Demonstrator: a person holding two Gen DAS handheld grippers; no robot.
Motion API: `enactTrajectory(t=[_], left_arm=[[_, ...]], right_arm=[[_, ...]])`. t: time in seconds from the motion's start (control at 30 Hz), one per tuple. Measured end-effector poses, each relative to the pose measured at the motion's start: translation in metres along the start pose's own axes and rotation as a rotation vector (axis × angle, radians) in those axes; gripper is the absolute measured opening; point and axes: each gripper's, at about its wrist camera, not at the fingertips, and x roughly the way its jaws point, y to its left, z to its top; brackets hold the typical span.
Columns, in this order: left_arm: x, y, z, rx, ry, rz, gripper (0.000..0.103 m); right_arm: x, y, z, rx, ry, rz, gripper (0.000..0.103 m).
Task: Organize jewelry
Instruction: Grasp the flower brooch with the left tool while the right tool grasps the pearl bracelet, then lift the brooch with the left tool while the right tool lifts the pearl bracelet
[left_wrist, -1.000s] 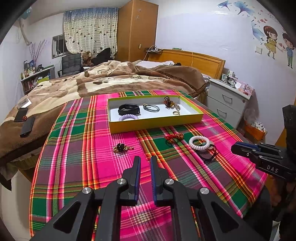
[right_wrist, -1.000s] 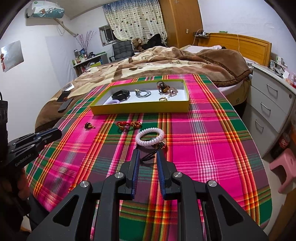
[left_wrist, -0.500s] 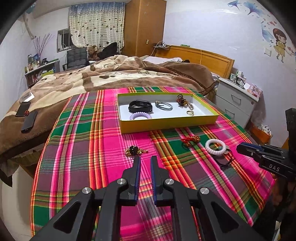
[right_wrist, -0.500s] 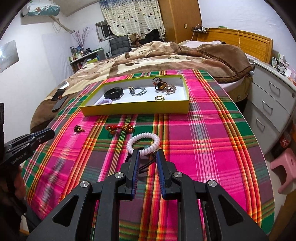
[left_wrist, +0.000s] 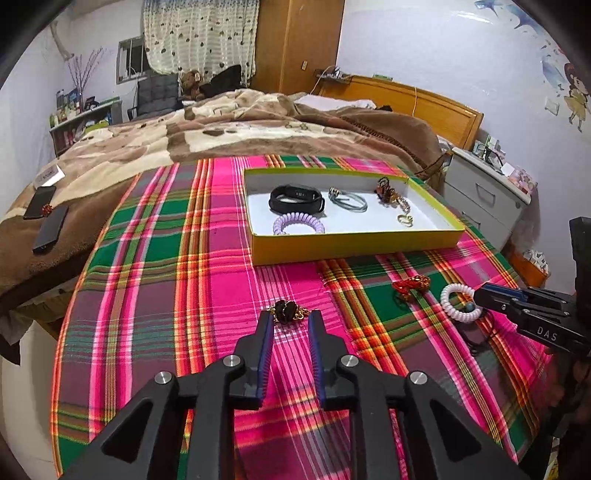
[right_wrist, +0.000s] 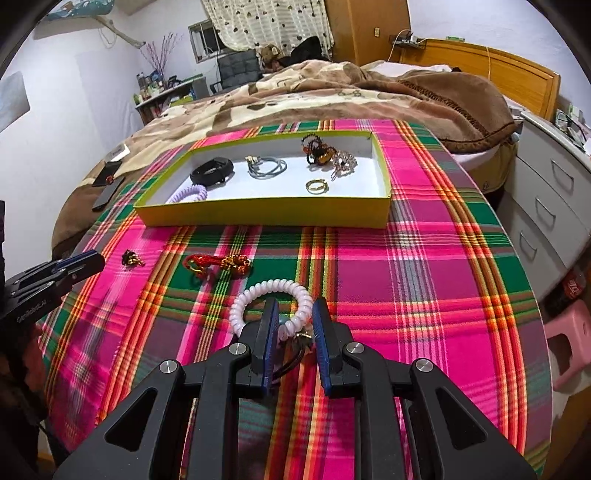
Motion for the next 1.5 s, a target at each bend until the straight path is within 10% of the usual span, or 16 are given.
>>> enactTrajectory(t=[0.73,0.97,1.5], left_arm=[[0.038,0.001,0.006,-0.010,0.098,0.048,0.022],[0.033,0.000,0.004,-0.009,0.085,0.038,0.004],[0.008,0.002,-0.001,-0.022,0.025,0.012,0.000]], right_arm=[[0.015,0.010,0.010,-0.066,0.056,-0.009,0.011],[-0.003,0.004,0.011,-0.016,-0.009,0.008,0.011],[-0.019,0.009,0.003,0.003,-0.043,0.034,0.011]])
